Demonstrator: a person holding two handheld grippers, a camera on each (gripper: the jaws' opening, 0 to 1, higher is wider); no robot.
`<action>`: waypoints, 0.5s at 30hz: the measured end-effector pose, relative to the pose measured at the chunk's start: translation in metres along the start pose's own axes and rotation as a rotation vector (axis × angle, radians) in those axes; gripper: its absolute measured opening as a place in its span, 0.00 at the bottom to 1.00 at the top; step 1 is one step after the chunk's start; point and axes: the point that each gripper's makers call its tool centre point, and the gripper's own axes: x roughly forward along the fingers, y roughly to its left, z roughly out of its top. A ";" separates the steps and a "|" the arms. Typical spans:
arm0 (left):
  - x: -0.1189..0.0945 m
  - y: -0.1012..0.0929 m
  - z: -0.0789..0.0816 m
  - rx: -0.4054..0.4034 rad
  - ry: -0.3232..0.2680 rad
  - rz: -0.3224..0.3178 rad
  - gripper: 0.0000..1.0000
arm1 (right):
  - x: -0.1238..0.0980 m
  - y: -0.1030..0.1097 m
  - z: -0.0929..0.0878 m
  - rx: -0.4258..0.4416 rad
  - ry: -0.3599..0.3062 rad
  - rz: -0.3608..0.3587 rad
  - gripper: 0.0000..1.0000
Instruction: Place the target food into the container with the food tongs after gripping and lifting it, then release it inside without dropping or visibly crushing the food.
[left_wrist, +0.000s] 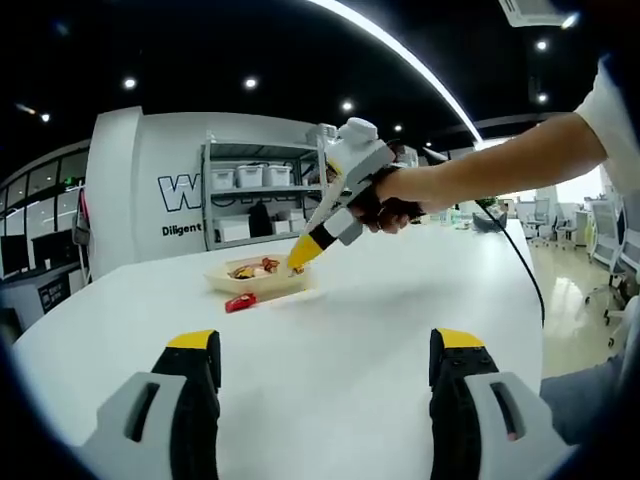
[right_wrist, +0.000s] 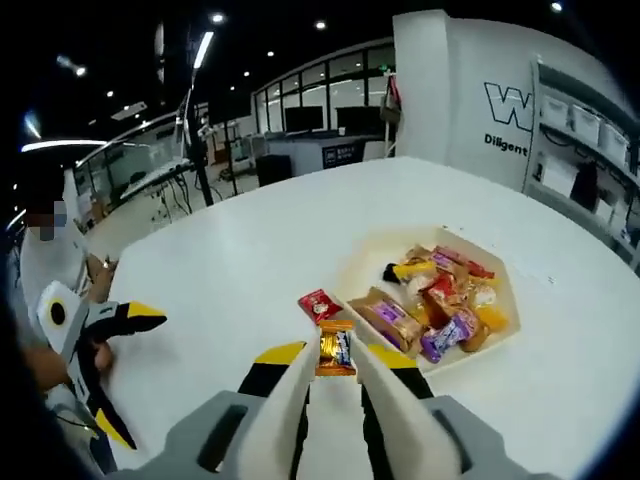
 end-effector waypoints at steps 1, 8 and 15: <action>0.000 0.000 0.000 0.000 -0.001 0.000 0.85 | -0.001 -0.004 0.003 0.007 -0.002 -0.001 0.13; -0.001 -0.002 0.001 0.000 0.000 0.003 0.85 | -0.004 -0.033 0.016 0.027 -0.018 -0.055 0.13; 0.000 -0.001 0.000 0.002 0.004 0.004 0.85 | 0.015 -0.054 0.007 0.047 0.001 -0.085 0.14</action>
